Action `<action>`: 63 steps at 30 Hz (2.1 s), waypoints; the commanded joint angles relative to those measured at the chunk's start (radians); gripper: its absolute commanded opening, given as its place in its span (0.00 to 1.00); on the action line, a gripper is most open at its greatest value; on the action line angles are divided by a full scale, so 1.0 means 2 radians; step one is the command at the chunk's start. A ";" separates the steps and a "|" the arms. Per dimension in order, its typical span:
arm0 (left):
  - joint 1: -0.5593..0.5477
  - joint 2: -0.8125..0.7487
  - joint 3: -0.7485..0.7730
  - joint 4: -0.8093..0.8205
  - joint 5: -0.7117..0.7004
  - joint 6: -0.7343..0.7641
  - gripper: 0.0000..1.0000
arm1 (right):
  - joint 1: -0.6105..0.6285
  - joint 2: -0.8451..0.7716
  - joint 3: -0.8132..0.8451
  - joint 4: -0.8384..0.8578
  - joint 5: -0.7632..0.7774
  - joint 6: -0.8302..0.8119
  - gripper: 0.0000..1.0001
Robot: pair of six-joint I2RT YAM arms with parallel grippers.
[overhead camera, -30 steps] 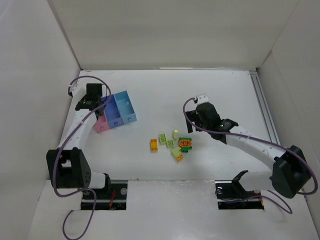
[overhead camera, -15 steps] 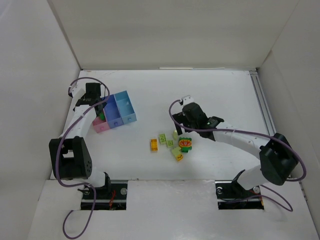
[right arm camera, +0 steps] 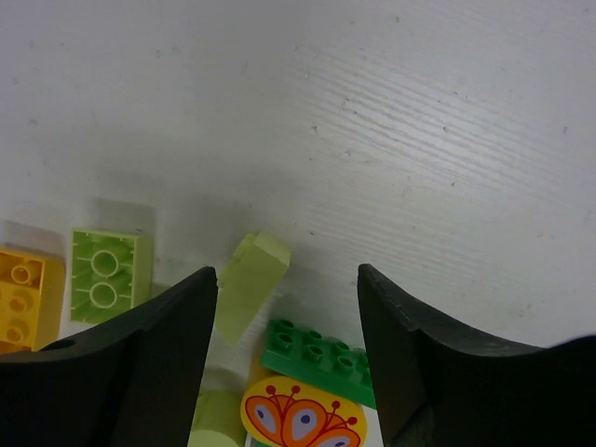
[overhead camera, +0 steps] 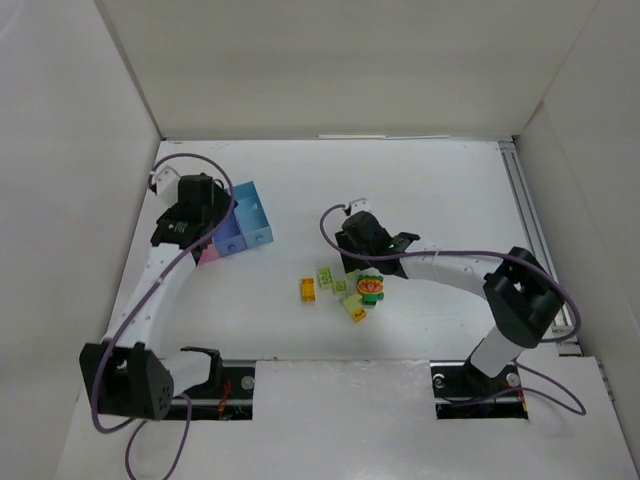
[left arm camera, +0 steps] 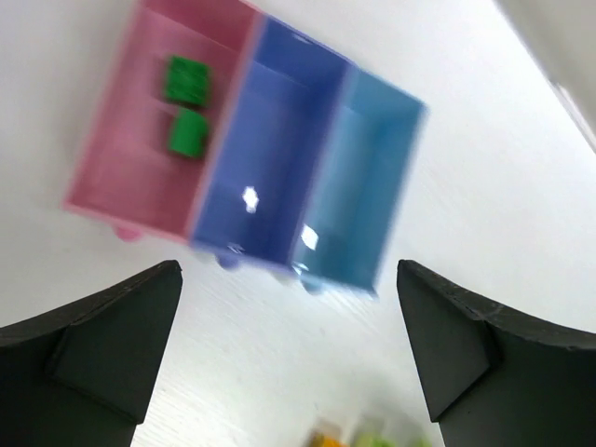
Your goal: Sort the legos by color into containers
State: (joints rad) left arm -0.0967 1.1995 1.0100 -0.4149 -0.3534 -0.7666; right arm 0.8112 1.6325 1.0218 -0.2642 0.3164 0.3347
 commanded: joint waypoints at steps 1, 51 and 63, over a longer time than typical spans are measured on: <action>-0.060 -0.065 -0.035 -0.005 0.010 -0.014 1.00 | 0.009 0.022 0.028 -0.002 0.011 0.022 0.67; -0.076 -0.278 -0.034 -0.205 -0.102 -0.136 1.00 | 0.101 0.389 0.615 0.118 -0.138 -0.137 0.28; -0.076 -0.278 -0.044 -0.201 -0.097 -0.121 1.00 | 0.106 0.455 0.689 0.118 -0.102 -0.127 0.66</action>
State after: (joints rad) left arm -0.2470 0.6518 0.9131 -0.8131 -0.5323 -1.0248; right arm 1.0214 2.5500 2.3505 -0.0753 0.0776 0.0769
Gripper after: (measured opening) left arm 0.997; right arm 0.637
